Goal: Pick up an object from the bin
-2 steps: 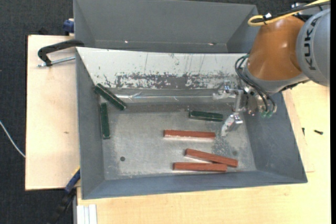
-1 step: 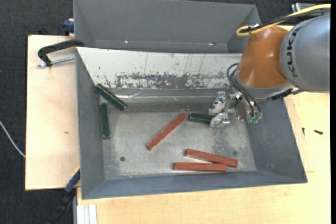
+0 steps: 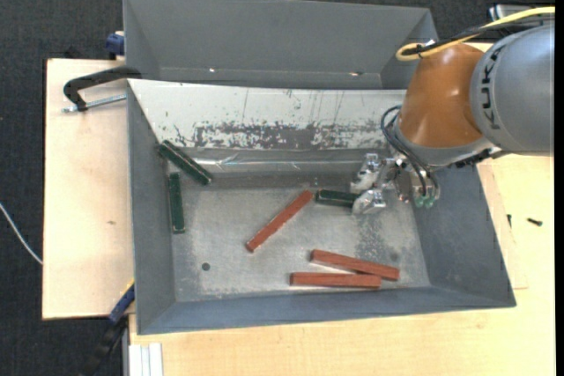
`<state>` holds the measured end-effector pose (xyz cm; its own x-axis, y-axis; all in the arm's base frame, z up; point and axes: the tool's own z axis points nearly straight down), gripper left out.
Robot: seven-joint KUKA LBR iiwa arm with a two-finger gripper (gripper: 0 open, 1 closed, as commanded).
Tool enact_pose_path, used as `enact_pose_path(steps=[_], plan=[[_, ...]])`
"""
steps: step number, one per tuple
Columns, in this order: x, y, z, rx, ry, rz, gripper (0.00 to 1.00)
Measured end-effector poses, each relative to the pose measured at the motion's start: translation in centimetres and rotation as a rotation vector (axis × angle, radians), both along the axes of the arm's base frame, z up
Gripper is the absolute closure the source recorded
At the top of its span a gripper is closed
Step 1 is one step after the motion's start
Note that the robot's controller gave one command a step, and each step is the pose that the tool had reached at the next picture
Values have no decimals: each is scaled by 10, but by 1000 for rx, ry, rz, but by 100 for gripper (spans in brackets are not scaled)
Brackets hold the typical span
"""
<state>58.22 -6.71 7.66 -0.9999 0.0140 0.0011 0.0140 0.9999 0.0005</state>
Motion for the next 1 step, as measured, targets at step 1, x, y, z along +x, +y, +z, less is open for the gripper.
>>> enact_pose_path(steps=[1], plan=[[-5,3,137,-1,-8,114,100]])
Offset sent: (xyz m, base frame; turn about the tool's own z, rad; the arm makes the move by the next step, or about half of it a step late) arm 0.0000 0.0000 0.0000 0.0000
